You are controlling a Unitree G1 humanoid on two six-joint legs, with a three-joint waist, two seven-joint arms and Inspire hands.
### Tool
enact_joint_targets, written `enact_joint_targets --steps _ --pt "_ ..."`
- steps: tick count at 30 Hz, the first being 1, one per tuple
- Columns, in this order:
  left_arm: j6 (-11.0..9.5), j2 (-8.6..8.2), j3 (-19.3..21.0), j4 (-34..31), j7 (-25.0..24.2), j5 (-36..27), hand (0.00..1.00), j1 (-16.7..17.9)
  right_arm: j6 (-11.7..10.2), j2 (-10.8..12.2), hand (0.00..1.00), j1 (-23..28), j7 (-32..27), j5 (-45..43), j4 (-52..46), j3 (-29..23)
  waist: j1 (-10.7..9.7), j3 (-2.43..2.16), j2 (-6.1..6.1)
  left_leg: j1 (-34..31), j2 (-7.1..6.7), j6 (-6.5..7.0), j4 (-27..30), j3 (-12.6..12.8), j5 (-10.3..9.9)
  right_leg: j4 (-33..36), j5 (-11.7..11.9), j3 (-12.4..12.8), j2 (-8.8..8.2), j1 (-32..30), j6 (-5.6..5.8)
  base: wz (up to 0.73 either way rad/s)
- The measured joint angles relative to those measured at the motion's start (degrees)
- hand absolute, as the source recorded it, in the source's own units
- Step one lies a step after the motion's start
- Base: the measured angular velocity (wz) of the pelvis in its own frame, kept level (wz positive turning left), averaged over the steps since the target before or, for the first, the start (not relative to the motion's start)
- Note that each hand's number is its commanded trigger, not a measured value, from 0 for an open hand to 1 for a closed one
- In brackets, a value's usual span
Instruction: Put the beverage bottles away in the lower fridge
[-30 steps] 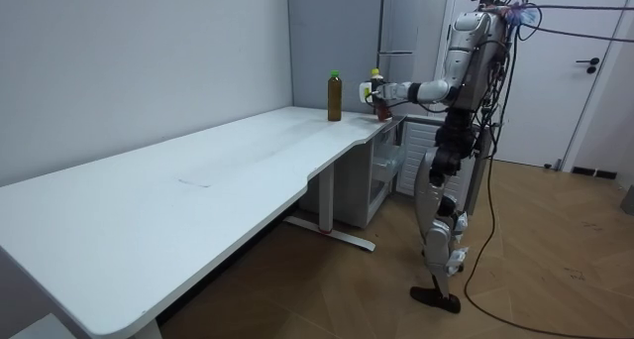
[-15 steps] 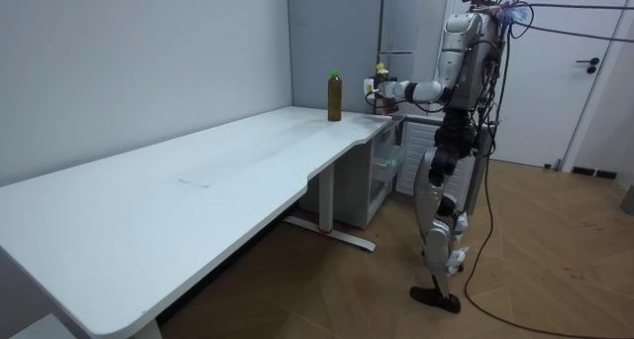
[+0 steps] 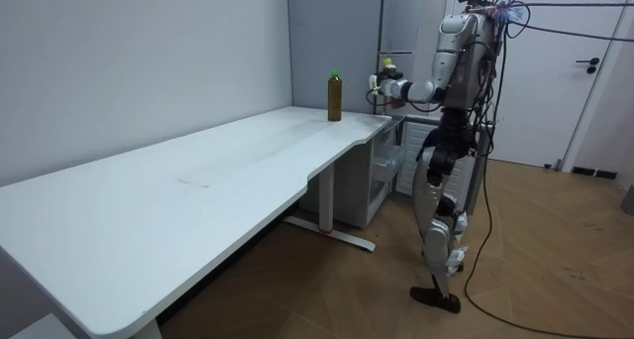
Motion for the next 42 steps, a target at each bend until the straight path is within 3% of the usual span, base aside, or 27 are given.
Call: enact_joint_targets --steps 3,5,7,16,24,35,39,42 --pt "-0.7 -0.21 -1.3 0.0 -0.1 -0.1 1.00 -0.1 0.0 -0.5 0.00 0.8 1.3 0.4 -5.3 0.2 0.0 0.00 0.01 0.0 0.04 0.00 0.0 0.5 0.0 0.0 0.0 0.3 0.01 -0.1 0.00 -0.07" --pt "-0.7 -0.05 -1.4 0.0 -0.7 -0.1 1.00 -0.1 -1.2 -0.5 0.00 1.1 2.4 4.4 -9.6 0.1 0.0 0.01 -0.01 0.0 0.21 0.00 0.0 0.9 0.0 0.0 0.1 0.7 0.18 -0.4 -0.10 -0.11" --pt "-0.7 -0.19 -1.4 0.0 -1.5 -0.1 1.00 -0.1 -3.3 1.3 0.00 1.2 4.5 8.9 -14.4 0.4 -0.2 0.00 0.01 0.2 0.31 0.00 0.0 1.1 0.0 -0.1 0.2 0.8 0.29 -0.3 -0.15 -0.02" --pt "-0.8 0.09 -1.4 0.0 -4.2 -1.0 1.00 0.0 -5.0 1.7 0.00 6.0 13.8 23.0 -31.5 1.4 -0.4 -0.01 0.09 0.9 0.40 -0.01 0.2 2.1 0.0 0.0 0.3 1.8 0.33 0.0 -0.12 -0.06" --pt "-2.0 1.43 -1.8 2.5 -5.0 -0.5 1.00 0.7 -5.6 1.2 0.00 6.6 23.7 23.0 -33.7 1.7 0.1 0.36 -0.74 0.7 0.68 -0.03 0.0 2.4 0.0 0.2 0.3 2.1 0.67 -0.7 -0.20 -0.02" --pt "-2.1 3.65 -2.7 2.5 -6.2 1.0 1.00 2.9 -4.8 -1.6 0.00 6.6 33.3 27.6 -37.7 3.1 0.6 0.26 -1.60 0.8 0.98 -0.04 0.2 3.5 0.0 0.5 0.5 3.8 1.09 -1.3 -0.45 -0.08" --pt "-2.7 4.79 -4.1 3.7 -6.4 1.0 1.00 3.0 -4.8 -2.4 0.00 6.6 36.1 29.1 -37.9 3.2 1.7 0.54 -2.62 1.2 1.03 -0.04 0.1 3.5 0.0 0.7 0.5 4.7 1.32 -1.5 -0.45 -0.10" --pt "-2.8 5.32 -4.1 6.0 -6.4 1.1 1.00 3.0 -4.8 -2.5 0.00 6.6 37.6 29.3 -37.9 3.2 2.3 0.43 -3.56 1.1 1.11 -0.04 0.2 3.5 0.0 0.9 0.5 4.7 1.40 -1.6 -0.47 0.00"
